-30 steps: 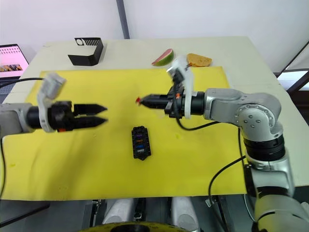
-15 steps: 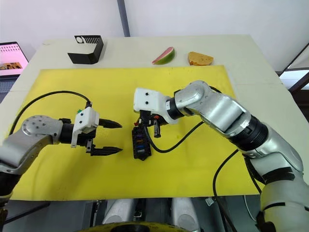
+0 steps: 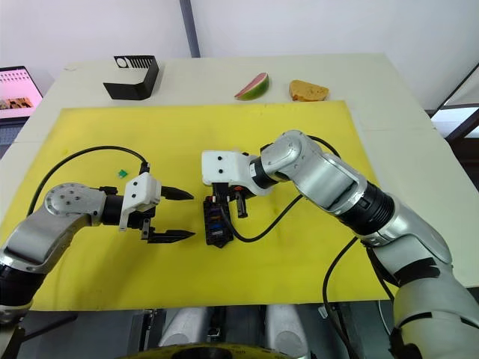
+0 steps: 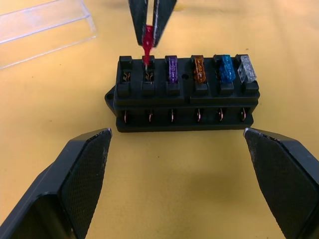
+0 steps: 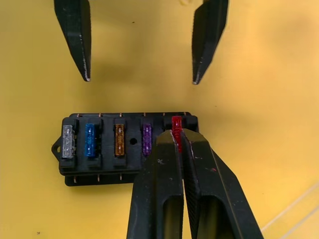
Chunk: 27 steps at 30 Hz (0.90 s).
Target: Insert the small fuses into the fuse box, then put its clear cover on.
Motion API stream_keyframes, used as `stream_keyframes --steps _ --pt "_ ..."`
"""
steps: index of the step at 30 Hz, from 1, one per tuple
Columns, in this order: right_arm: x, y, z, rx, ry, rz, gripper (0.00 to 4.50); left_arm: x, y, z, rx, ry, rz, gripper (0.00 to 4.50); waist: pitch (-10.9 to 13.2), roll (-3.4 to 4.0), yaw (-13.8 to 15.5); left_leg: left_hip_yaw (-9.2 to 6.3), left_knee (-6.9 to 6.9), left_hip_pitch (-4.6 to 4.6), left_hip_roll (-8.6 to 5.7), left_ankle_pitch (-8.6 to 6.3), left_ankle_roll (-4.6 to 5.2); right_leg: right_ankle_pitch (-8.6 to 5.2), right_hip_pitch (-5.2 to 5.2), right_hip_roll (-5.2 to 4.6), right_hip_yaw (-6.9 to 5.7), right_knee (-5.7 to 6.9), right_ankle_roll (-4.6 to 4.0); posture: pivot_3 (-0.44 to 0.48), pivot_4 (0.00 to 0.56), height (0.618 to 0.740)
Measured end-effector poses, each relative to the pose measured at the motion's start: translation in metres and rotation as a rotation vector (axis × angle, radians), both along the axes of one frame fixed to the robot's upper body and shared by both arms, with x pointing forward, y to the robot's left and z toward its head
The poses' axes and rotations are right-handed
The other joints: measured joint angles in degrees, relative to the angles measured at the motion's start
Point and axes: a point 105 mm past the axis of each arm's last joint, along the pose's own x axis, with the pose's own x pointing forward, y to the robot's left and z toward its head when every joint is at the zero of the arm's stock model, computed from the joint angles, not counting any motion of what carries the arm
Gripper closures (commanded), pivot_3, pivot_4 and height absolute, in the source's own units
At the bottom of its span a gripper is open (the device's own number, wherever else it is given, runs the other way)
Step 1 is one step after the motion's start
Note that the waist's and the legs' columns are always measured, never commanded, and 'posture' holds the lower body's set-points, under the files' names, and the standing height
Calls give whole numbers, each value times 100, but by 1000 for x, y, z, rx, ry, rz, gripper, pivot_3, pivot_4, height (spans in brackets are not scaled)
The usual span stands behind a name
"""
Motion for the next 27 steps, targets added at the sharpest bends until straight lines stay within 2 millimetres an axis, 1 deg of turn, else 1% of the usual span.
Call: stream_keyframes --steps 5,12,27 --pt "4 -2 -4 -18 -14 -8 4500 0 -2 -1 -1 -2 -4 24 0 0 3 0 3 0 -1 0 -1 0 1 0 0 1 0 0 150 740" --pt "0 0 -10 -24 9 8 4500 2 -5 2 -8 -20 -10 24 0 0 0 0 4 1 -1 2 -4 0 1 1 -1 6 1 0 150 740" --pt "2 2 -10 -28 -3 8 4500 3 -6 2 -7 -24 -8 24 -2 -2 -3 0 6 5 -1 7 -12 0 2 2 -1 12 1 0 150 740"
